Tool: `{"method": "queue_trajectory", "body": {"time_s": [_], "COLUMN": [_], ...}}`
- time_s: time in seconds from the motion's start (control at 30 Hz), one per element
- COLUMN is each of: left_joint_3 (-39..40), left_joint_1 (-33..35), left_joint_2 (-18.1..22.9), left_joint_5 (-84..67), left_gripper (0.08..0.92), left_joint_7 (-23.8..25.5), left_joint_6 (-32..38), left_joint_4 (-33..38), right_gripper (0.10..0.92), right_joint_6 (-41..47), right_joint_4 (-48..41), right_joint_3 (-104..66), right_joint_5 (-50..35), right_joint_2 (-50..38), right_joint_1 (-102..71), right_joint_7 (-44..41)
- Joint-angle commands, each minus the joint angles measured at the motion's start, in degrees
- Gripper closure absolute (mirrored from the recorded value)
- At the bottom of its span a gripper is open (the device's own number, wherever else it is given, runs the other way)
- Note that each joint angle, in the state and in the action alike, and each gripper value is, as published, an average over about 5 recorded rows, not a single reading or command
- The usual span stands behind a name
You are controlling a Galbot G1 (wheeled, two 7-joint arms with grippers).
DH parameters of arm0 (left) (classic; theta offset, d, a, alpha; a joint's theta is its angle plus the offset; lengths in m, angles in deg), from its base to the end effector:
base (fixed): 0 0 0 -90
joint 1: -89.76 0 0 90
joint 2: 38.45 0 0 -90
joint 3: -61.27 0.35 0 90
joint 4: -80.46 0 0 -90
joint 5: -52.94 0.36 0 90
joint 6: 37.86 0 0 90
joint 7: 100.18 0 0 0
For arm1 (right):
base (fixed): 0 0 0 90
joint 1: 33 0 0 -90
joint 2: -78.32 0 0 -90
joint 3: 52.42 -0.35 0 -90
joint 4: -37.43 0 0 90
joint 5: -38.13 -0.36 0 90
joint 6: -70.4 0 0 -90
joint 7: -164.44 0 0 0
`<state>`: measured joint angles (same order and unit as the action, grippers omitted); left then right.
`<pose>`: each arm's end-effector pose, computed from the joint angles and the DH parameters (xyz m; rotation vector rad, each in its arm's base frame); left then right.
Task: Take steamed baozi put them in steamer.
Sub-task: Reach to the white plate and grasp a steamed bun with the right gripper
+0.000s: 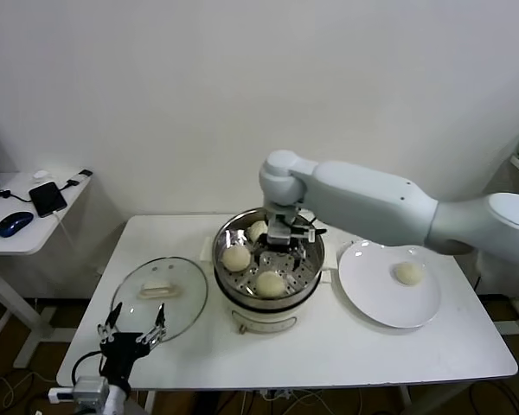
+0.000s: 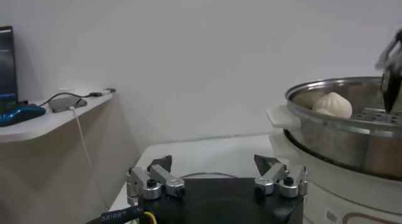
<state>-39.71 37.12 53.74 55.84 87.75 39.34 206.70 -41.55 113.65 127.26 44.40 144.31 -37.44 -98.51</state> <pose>0.1421 0.0500 -0.2836 0.0762 -2.8802 -0.1405 0.5388 0.1421 -0.0399 2.0627 -0.3542 2.1401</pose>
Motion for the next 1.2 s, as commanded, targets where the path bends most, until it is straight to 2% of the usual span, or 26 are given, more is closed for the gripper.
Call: {"method": "queue_trajectory", "body": {"time_s": [0.03, 0.23, 0.3, 0.4, 0.53, 0.6, 0.77, 0.93, 1.2], "left_joint_3": [0.0, -0.4, -0.3, -0.2, 0.0, -0.2, -0.7, -0.8, -0.5], "left_joint_1": [0.1, -0.1, 0.0, 0.4, 1.3, 1.9, 2.5, 3.9, 3.9], "left_joint_2": [1.1, 0.6, 0.6, 0.6, 0.5, 0.3, -0.1, -0.4, -0.1], "left_joint_5": [0.0, -0.6, -1.0, -1.5, -0.9, -1.2, -3.4, -2.8, -1.0], "left_gripper": [0.177, 0.177, 0.177, 0.177, 0.177, 0.177, 0.177, 0.177, 0.177], "left_joint_7": [0.2, 0.6, 0.9, 1.3, 1.1, 1.2, 1.9, 1.8, 1.8], "left_joint_6": [-0.2, -0.6, -0.8, -1.0, -0.8, -0.9, -1.5, -1.4, -1.6], "left_joint_4": [0.2, 0.0, 0.0, 0.1, 0.4, 0.8, 1.3, 1.4, 1.1], "right_gripper": [0.202, 0.203, 0.203, 0.202, 0.203, 0.203, 0.203, 0.203, 0.203], "right_joint_6": [13.2, 28.2, 32.7, 34.6, 30.8, 27.6, 18.1, 12.2, 9.3], "right_joint_4": [0.8, -1.7, -3.4, -6.9, -11.5, -14.3, -23.5, -30.7, -38.8], "right_joint_3": [-9.0, -13.8, -15.4, -20.0, -29.2, -33.7, -43.2, -48.7, -51.7], "right_joint_5": [-6.0, -5.9, -3.9, 1.9, 16.1, 20.4, 24.3, 30.6, 33.8], "right_joint_2": [-10.9, -19.7, -22.6, -25.0, -24.9, -23.8, -18.9, -15.2, -12.3], "right_joint_1": [1.6, -0.8, -2.9, -8.0, -17.0, -21.5, -29.7, -32.3, -32.6], "right_joint_7": [-2.2, -2.5, -2.4, -2.5, -1.7, -1.0, 2.6, 4.4, 5.8]}}
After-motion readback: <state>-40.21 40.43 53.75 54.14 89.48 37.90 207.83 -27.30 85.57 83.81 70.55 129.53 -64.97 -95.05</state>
